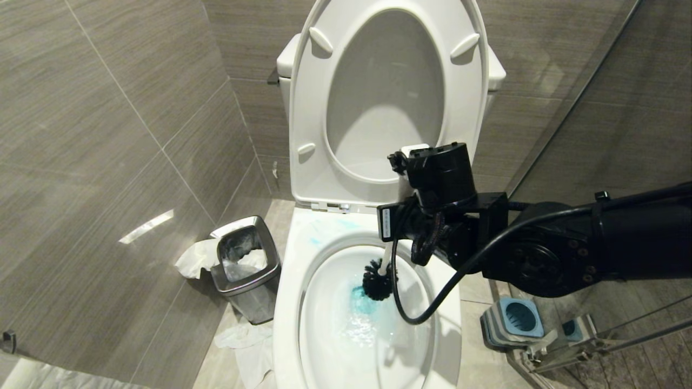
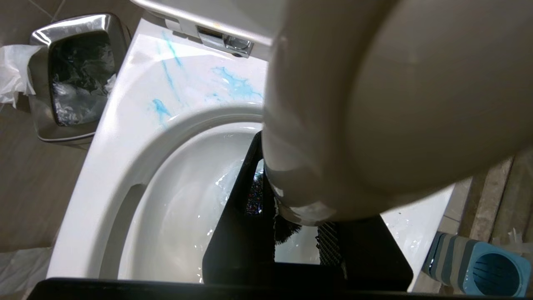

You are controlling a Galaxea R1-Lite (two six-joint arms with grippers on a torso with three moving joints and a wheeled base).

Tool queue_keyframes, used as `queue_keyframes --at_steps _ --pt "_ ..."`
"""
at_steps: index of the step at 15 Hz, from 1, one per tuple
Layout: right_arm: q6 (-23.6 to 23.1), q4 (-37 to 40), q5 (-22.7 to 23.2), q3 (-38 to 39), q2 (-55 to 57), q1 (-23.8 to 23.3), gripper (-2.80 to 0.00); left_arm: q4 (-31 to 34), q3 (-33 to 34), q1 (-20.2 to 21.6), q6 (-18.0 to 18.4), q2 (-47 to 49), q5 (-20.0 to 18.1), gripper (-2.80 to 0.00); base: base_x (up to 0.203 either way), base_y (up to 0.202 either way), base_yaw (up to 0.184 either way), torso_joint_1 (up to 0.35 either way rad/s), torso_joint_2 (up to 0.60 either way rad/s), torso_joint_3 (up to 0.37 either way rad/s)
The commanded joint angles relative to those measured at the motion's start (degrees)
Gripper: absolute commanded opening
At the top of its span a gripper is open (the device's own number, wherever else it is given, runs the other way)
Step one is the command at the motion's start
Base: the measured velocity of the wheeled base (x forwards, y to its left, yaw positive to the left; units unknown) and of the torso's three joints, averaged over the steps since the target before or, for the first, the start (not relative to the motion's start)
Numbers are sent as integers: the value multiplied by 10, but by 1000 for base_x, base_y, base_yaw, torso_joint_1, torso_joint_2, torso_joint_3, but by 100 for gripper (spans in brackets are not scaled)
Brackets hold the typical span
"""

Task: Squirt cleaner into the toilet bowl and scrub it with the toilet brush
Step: Scrub the toilet bowl

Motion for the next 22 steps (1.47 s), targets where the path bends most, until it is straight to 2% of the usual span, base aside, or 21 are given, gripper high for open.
queue_keyframes --at_steps 1,5,9,13,17,22 --pt "2 -7 -1 -3 34 -1 -280 0 0 1 0 -1 0 -280 0 0 0 0 0 0" --pt "-2 -73 -2 -12 126 -3 -280 0 0 0 0 0 0 -280 0 0 0 0 0 0" --pt "0 -102 -4 -48 210 -2 -280 0 0 0 0 0 0 -280 0 0 0 0 0 0" --pt "1 -128 -32 -48 248 -1 -280 0 0 0 0 0 0 -280 0 0 0 0 0 0" --pt "-3 -127 -40 -38 199 4 -280 0 0 1 0 0 0 -280 0 0 0 0 0 0" --pt "-19 -97 -37 -7 24 11 -280 0 0 1 0 0 0 -280 0 0 0 0 0 0"
